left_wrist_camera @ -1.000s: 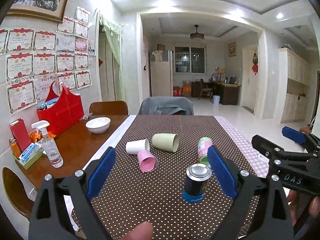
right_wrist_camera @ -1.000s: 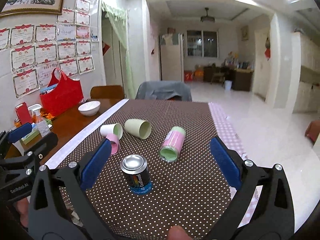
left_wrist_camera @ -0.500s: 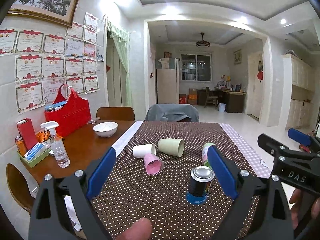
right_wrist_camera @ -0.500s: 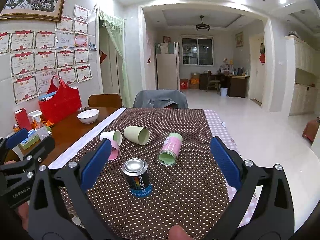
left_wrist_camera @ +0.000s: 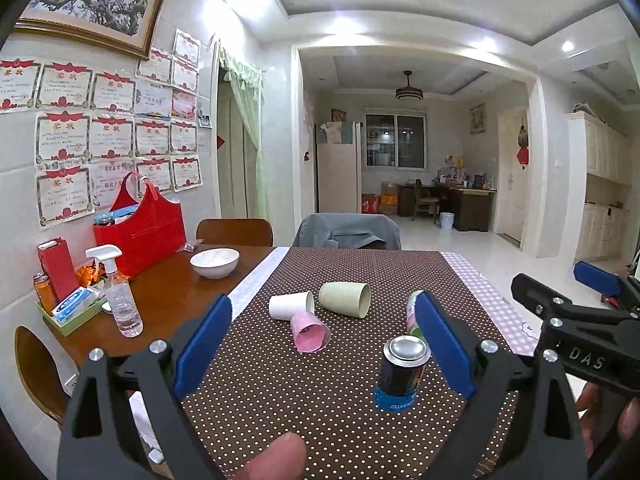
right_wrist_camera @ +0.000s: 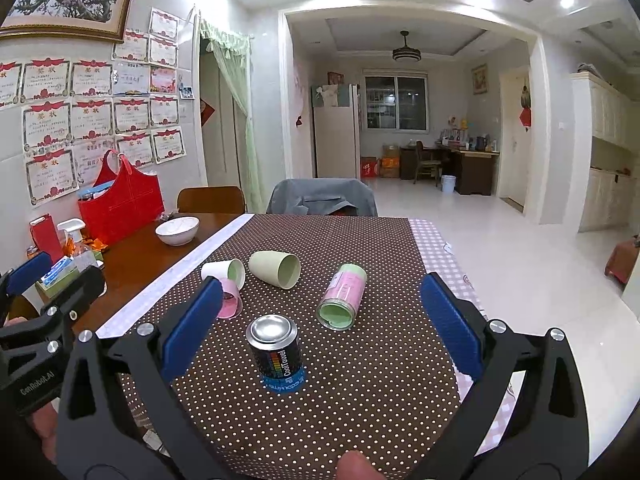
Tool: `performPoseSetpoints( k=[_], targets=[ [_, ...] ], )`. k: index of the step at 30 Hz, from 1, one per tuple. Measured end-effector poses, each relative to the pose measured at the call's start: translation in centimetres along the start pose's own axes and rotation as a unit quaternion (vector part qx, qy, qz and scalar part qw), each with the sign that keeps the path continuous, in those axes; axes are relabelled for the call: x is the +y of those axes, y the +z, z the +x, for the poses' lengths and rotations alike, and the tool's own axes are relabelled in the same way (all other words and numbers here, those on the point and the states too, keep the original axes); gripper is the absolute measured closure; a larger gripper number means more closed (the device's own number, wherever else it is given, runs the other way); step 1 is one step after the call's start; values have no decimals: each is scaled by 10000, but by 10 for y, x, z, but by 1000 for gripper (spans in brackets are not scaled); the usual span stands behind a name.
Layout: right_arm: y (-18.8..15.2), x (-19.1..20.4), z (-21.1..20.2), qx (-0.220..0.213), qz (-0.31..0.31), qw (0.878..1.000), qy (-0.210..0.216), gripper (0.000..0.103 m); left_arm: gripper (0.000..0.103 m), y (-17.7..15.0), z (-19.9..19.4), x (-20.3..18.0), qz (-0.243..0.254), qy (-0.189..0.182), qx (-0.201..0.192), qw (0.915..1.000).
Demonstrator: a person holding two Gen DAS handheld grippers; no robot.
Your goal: Flip cup upside down
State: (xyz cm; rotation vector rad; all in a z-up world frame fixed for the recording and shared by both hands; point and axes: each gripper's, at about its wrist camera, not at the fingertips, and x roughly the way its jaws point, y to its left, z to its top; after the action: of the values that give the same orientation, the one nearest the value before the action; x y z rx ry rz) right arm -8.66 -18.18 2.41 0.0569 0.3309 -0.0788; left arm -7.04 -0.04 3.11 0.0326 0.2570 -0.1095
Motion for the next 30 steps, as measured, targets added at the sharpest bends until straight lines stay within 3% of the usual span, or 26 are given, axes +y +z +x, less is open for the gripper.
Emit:
performPoseSetpoints(
  k=[14,19,30],
  targets=[
    [-2,0,4,90,-15,9999,50,6,12,2,-6,1,11,12,-210,9998],
    [-3,1,6,116,-1,9999,67,6,4,2,-6,4,-5,104,-321,9994],
    [-3,4,9,155,0,9998,97,6,4,1,1,7,22,309,-205,9993]
  ],
)
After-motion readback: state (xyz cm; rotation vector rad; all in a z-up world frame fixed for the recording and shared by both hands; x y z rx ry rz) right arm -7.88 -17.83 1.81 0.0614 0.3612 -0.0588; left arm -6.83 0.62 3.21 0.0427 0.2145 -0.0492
